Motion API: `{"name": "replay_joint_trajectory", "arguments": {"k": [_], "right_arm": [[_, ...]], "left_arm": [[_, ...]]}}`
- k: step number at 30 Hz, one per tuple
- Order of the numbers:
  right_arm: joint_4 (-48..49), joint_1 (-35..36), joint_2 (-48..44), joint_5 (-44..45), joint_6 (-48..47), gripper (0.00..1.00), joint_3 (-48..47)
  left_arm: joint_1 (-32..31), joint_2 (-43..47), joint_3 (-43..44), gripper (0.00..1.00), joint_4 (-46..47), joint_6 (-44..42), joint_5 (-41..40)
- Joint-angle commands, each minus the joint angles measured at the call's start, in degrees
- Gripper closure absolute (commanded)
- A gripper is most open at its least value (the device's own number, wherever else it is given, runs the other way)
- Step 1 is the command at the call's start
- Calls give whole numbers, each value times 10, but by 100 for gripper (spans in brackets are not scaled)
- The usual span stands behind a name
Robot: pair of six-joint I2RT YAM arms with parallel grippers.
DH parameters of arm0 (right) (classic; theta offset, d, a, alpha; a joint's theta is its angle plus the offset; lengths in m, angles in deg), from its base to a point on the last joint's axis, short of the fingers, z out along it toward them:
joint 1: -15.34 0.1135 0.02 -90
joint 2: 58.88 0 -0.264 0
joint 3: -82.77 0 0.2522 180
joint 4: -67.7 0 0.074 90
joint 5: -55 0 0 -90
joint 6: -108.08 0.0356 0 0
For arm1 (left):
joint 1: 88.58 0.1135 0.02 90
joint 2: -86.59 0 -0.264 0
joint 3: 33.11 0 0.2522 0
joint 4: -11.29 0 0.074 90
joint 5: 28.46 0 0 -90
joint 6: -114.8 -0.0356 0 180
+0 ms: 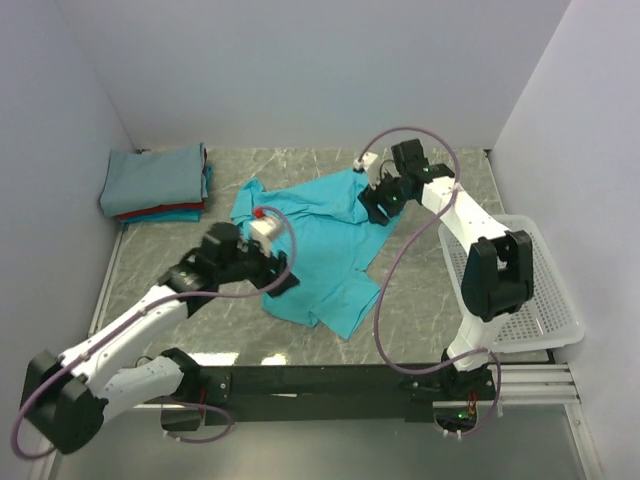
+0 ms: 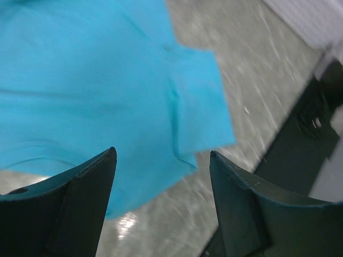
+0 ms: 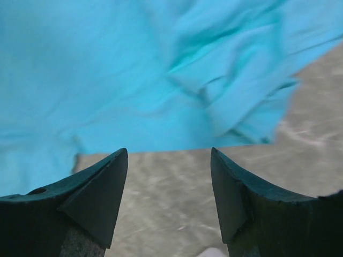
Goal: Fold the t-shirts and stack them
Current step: Flatten the tshirt out
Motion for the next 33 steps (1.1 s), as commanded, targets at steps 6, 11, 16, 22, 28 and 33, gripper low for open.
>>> {"name": "replay_joint_trajectory", "arguments": {"k": [6, 11, 16, 22, 28, 33], "right_arm": [[-17, -50, -9, -32, 59, 32, 27], [-17, -72, 20, 6, 83, 32, 2], [-45, -74, 81, 76, 115, 33, -88], [-110, -74, 179, 86, 109, 39, -194], [-117, -61, 139, -11, 78, 42, -133], [-97, -47, 165, 14, 113, 41, -138]], "left_arm": [[-172, -148, 56, 27, -61, -25, -68], [-235, -231, 104, 27, -84, -22, -122], [-264, -295, 141, 28, -101, -8, -194], [-265, -307, 144, 28, -98, 0, -200], [-270, -327, 140, 30, -89, 8, -178], [-271, -346, 152, 37, -92, 4, -164]]}}
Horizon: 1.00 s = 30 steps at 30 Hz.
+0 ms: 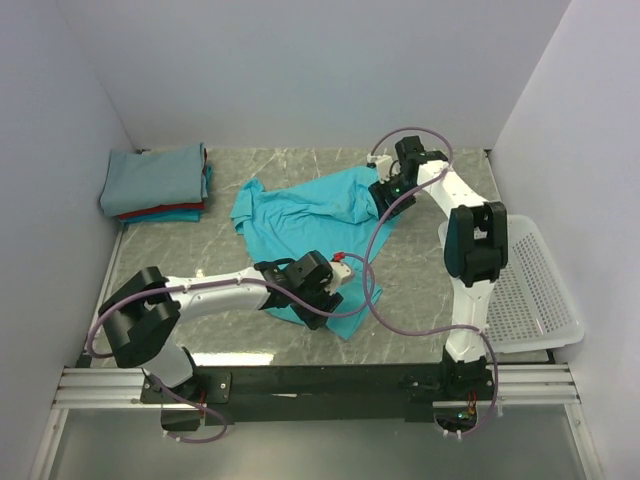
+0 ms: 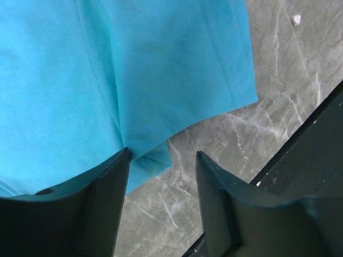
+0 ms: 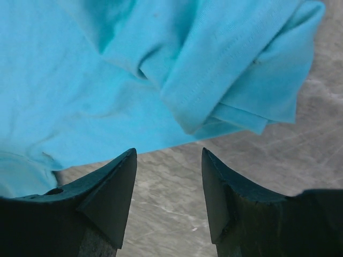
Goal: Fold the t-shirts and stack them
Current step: Flatten the tshirt out
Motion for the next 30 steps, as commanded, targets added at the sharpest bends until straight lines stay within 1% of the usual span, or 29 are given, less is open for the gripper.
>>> {"name": "replay_joint_trajectory", "arguments": {"k": [1, 3, 4, 6, 7, 9, 10, 12, 13, 14, 15, 16, 19, 22, 24, 26, 28, 29, 30], "right_arm": [[11, 11, 6, 12, 32, 41, -22], [4, 11, 25, 24, 40, 42, -43], [0, 11, 42, 28, 45, 47, -64], [-13, 12, 53, 30, 47, 55, -85], [-15, 11, 57, 31, 50, 63, -99], [-18, 11, 57, 32, 54, 68, -116], [-20, 12, 59, 34, 57, 72, -136], [-31, 11, 63, 35, 59, 83, -158], [-31, 11, 63, 36, 59, 94, -175], [-30, 10, 62, 36, 59, 98, -181], [-24, 10, 61, 39, 61, 100, -187], [-21, 10, 58, 41, 65, 100, -195], [2, 7, 39, 42, 77, 100, -205], [42, 3, 4, 43, 101, 100, -205], [86, 2, -14, 57, 116, 100, -191], [136, 2, -33, 112, 123, 100, -181], [171, 1, -26, 174, 125, 100, -177], [199, 1, -17, 250, 121, 100, -181], [209, -2, -5, 287, 117, 100, -196]], "left_arm": [[-4, -13, 30, 44, -1, 1, 17], [-5, -26, 33, 52, -5, 3, 24], [-5, -28, 32, 60, -6, 5, 29], [-4, -28, 28, 69, -8, 7, 29], [-4, -26, 26, 78, -11, 6, 23], [-4, -11, 26, 86, -21, 6, 14], [-4, -3, 26, 95, -27, 6, 4], [-4, 30, 27, 99, -50, 9, -6], [-4, 44, 31, 99, -59, 18, -12], [-4, 76, 32, 99, -68, 22, -11], [-4, 93, 33, 99, -81, 25, -10], [-4, 125, 32, 99, -86, 36, -9], [-4, 173, 28, 99, -107, 62, 6], [-4, 241, 27, 99, -130, 91, 19], [-4, 265, 20, 99, -131, 103, 40], [-4, 285, -2, 96, -105, 122, 47], [-4, 278, -18, 87, -87, 131, 56], [-4, 271, -21, 84, -83, 132, 55], [-4, 264, -21, 76, -80, 133, 51]]}}
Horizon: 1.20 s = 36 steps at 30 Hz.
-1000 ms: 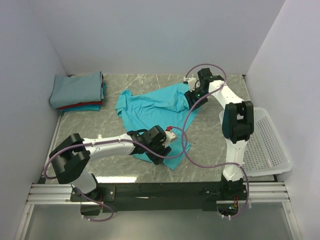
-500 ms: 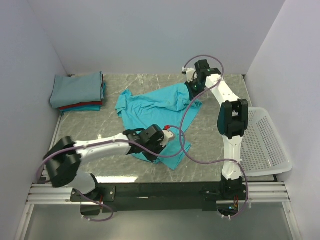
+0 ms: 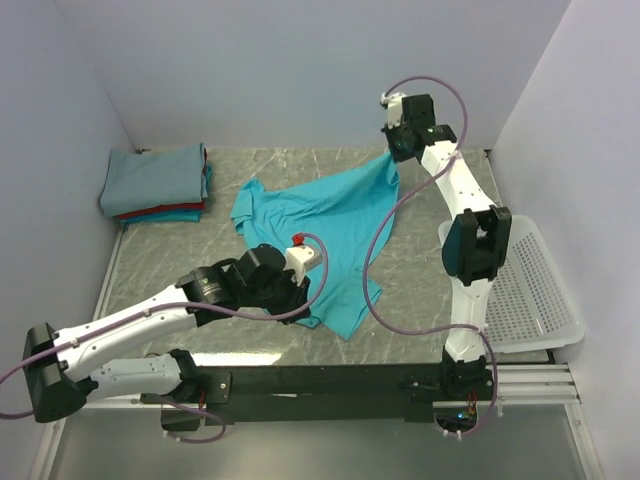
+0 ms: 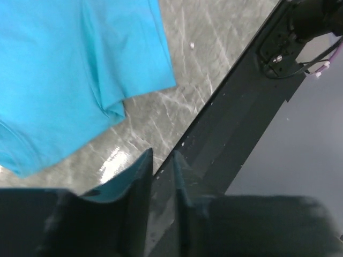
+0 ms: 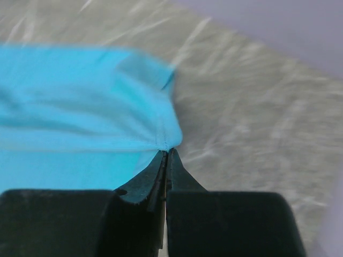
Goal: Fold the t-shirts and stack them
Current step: Flatten the tshirt out
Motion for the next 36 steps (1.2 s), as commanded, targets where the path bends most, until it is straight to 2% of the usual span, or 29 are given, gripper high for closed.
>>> {"name": "replay_joint_trajectory", "arguments": {"k": [1, 2, 3, 6, 9, 11, 12, 14, 15, 20, 28, 35, 36], "right_arm": [[107, -12, 14, 183, 5, 100, -28], [94, -15, 33, 217, 2, 100, -42], [79, -19, 49, 222, 6, 84, -70], [43, -35, 68, 202, 17, 60, -66], [74, -43, 23, 177, 6, 54, 6], [61, -54, 4, 147, 1, 50, 21], [43, -58, -7, 75, -16, 46, 20], [-16, -72, -17, -3, -56, 43, 19], [-37, -76, -24, -85, -74, 42, 21], [-105, -78, -27, -137, -79, 41, 49], [-84, -78, -3, -92, -9, 41, 104], [-64, -78, 18, -33, 33, 41, 119], [-58, -78, 22, -3, 47, 42, 116]], "left_arm": [[-3, -31, -16, 72, 19, 28, 13], [-3, -35, -14, 69, 26, 28, 10], [-4, -36, -13, 61, 30, 29, 10], [-3, -36, -11, 48, 49, 18, -2], [-5, -53, -11, 46, 70, 0, -8], [-7, -84, -4, 45, 79, -17, -8], [-8, -97, 2, 45, 85, -29, -10], [-16, -143, 11, 45, 91, -42, -20], [-17, -159, 22, 45, 92, -55, -26], [-27, -271, 55, 45, 85, -78, -73], [-32, -350, 99, 45, 65, -90, -134], [-32, -356, 112, 46, 70, -94, -140], [-43, -344, 118, 46, 70, -90, -135]]}}
